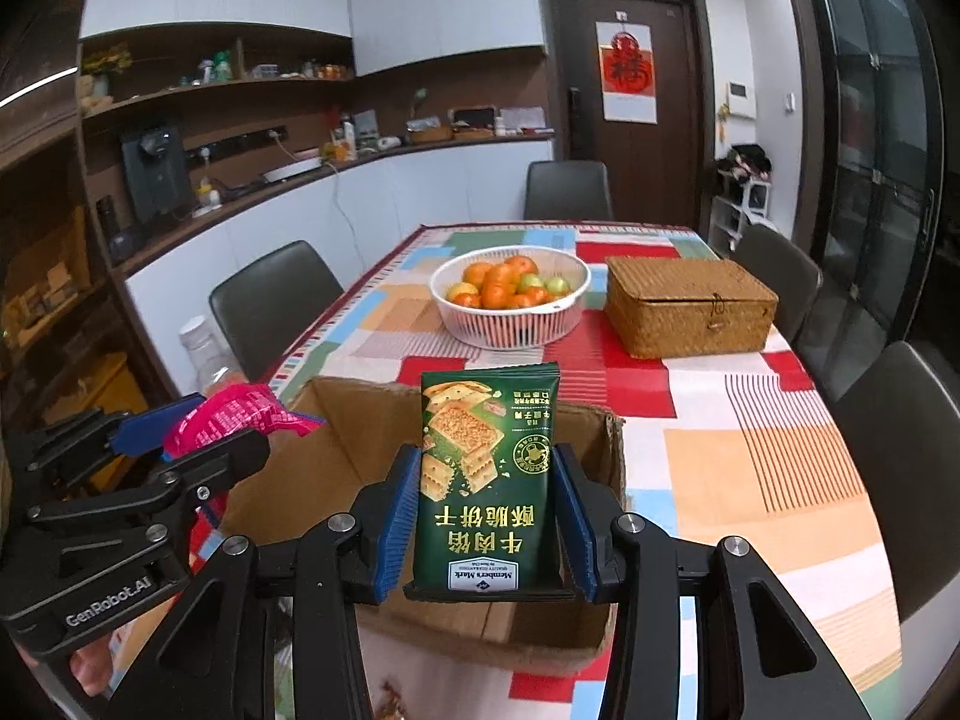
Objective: Organize snacks
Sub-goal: 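Carry both packets over the cardboard box and open both grippers to drop them, then reach the left gripper to the white pastry while the right gripper reaches the green candy packet, then grasp the white pastry with the left gripper while the right gripper grasps the green candy packet, then lower both held snacks into the cardboard box and open both grippers, then reach the left gripper to the green lollipop while the right gripper reaches the gold candy, then grasp the green lollipop with the left gripper while the right gripper grasps the gold candy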
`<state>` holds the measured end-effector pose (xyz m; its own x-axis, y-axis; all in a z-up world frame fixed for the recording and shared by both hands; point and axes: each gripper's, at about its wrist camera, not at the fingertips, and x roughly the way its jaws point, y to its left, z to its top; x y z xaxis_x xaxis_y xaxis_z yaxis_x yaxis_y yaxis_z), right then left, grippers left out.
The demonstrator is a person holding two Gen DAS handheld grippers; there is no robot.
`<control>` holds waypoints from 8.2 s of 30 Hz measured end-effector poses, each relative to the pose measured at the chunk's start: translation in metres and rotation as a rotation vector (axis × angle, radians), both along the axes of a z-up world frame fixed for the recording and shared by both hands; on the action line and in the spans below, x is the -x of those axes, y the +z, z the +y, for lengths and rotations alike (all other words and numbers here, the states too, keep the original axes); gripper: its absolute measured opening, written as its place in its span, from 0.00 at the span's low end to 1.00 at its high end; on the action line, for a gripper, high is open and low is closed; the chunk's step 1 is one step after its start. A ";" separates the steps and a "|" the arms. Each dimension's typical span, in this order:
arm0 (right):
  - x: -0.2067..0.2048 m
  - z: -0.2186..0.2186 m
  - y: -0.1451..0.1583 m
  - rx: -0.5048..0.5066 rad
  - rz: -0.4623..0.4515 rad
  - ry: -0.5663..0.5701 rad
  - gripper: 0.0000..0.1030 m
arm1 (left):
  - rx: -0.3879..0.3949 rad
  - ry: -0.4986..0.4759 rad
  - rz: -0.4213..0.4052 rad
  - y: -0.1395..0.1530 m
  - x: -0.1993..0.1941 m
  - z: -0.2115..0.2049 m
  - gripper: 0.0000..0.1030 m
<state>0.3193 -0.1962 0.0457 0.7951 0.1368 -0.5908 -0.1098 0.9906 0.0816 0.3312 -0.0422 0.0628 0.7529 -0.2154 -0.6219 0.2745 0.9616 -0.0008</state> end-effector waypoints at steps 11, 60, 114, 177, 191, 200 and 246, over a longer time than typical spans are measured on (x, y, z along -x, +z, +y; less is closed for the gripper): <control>0.026 0.002 0.003 0.041 -0.041 -0.030 0.60 | -0.047 0.040 -0.060 0.004 0.041 0.011 0.61; 0.128 -0.014 -0.133 0.092 0.332 -0.076 0.60 | -0.142 -0.074 0.343 -0.147 0.132 0.014 0.69; 0.124 0.008 -0.088 0.081 0.193 0.032 0.21 | -0.005 -0.075 0.214 -0.095 0.134 0.023 0.31; 0.046 0.048 -0.009 0.019 0.049 0.142 0.39 | -0.084 0.040 -0.070 0.005 0.074 0.041 0.62; 0.074 0.070 -0.057 0.021 0.190 0.214 0.39 | -0.088 0.082 0.029 -0.038 0.116 0.069 0.62; 0.078 0.073 -0.093 0.058 0.278 0.210 0.39 | -0.098 0.095 0.141 -0.083 0.130 0.078 0.62; 0.059 0.071 -0.178 0.071 0.512 0.203 0.22 | -0.002 0.059 0.456 -0.187 0.100 0.073 0.26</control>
<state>0.2607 -0.1249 -0.1327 0.3659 0.2033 -0.9082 -0.2625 0.9588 0.1088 0.2307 0.0311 -0.1239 0.4132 -0.1788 -0.8929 0.1916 0.9757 -0.1067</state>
